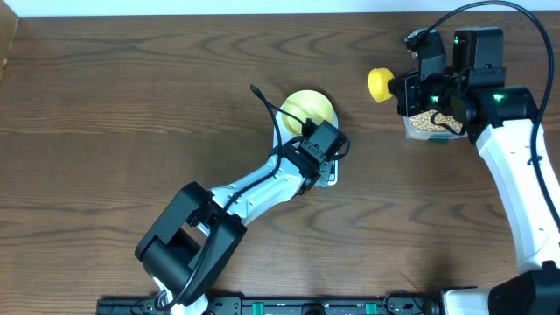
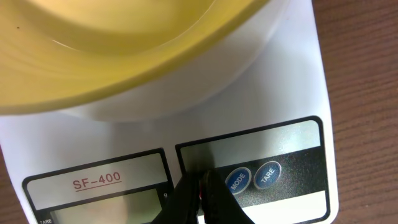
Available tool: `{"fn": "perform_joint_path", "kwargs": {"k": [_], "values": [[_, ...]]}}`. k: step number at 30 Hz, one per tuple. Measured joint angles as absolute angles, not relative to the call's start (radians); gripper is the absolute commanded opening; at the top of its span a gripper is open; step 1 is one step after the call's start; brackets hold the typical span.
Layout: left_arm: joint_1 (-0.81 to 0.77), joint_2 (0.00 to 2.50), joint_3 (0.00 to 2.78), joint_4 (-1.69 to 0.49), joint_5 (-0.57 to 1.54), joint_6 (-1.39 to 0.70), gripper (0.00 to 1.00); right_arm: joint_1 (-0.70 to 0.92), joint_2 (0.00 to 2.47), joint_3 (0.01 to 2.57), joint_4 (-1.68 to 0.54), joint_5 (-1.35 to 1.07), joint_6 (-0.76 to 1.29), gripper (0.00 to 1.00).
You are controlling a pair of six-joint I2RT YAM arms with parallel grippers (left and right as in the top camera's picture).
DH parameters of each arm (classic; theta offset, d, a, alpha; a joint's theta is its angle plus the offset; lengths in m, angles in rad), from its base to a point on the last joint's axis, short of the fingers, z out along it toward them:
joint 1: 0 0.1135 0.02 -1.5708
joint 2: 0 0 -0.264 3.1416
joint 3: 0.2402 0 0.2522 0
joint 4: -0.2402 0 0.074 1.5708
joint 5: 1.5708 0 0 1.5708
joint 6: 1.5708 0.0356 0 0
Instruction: Scoop item into bowl and weigh 50g on scale
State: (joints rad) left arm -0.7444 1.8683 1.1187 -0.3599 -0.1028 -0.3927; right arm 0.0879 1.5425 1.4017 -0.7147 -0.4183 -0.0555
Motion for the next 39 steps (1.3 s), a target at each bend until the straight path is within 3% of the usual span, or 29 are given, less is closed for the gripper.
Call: {"fn": "perform_joint_path", "kwargs": {"k": [39], "values": [[-0.754, 1.885, 1.141, -0.385, -0.105, -0.445, 0.08, 0.088, 1.542, 1.402, -0.721, -0.418, -0.056, 0.01]]}}
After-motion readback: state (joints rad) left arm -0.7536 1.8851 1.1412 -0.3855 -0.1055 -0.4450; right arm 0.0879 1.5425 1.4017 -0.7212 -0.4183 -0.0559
